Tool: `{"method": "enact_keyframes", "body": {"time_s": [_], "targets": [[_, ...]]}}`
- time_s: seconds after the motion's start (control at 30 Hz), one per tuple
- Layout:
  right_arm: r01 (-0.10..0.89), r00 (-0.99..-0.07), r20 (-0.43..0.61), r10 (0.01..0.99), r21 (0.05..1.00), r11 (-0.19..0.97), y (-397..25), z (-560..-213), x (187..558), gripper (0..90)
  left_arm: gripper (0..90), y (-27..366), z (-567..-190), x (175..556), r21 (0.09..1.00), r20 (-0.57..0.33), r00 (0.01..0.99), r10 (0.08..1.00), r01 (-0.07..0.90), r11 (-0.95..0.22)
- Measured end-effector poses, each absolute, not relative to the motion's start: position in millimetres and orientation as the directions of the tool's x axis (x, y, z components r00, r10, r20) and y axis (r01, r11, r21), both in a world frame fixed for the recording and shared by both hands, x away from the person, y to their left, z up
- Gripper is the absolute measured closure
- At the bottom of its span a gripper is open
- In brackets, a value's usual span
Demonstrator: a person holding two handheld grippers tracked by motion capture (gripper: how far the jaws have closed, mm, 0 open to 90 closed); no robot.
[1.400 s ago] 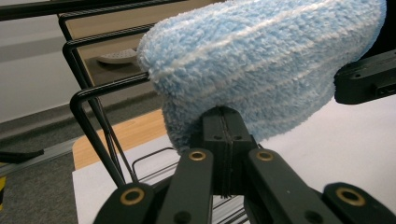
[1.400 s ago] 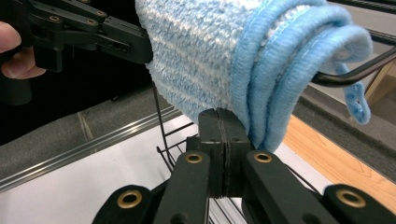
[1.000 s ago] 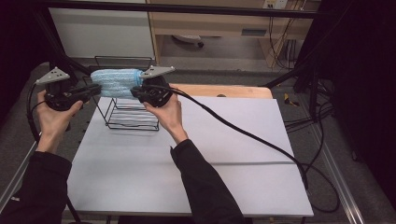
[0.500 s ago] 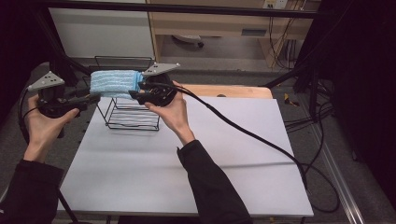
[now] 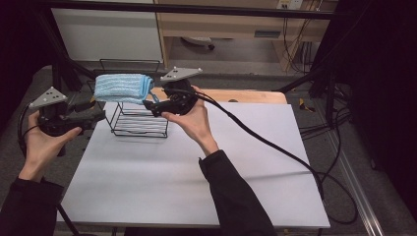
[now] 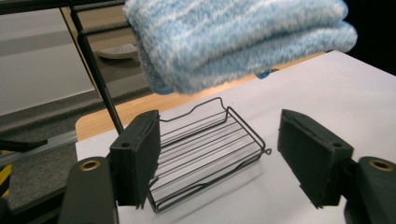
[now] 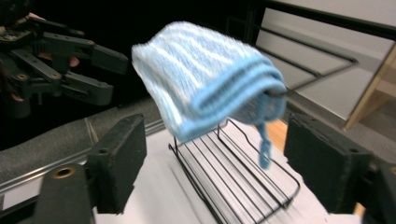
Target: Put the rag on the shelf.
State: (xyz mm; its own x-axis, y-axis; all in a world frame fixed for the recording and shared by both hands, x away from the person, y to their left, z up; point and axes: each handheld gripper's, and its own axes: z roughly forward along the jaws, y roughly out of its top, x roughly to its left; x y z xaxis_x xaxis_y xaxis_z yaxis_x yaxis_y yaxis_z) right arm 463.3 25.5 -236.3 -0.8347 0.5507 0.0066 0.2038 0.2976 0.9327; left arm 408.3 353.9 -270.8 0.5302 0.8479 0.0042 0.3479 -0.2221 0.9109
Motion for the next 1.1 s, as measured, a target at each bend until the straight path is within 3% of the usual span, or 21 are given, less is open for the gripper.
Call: {"method": "enact_keyframes", "body": {"time_s": [0.4,1.1], "targets": [[0.243,-0.812,0.009,0.584,0.914,0.324,-20.4,-259.7,450.9,8.0,20.9,346.8,-300.8,396.5,0.906,-0.026,0.545,0.838,0.366,-0.21],[0.388,-0.719,0.111,0.687,0.883,0.263,-149.0,-331.8,419.4,0.6,11.7,310.8,-359.2,384.2,0.896,-0.036,0.599,0.8,0.374,-0.24]]}}
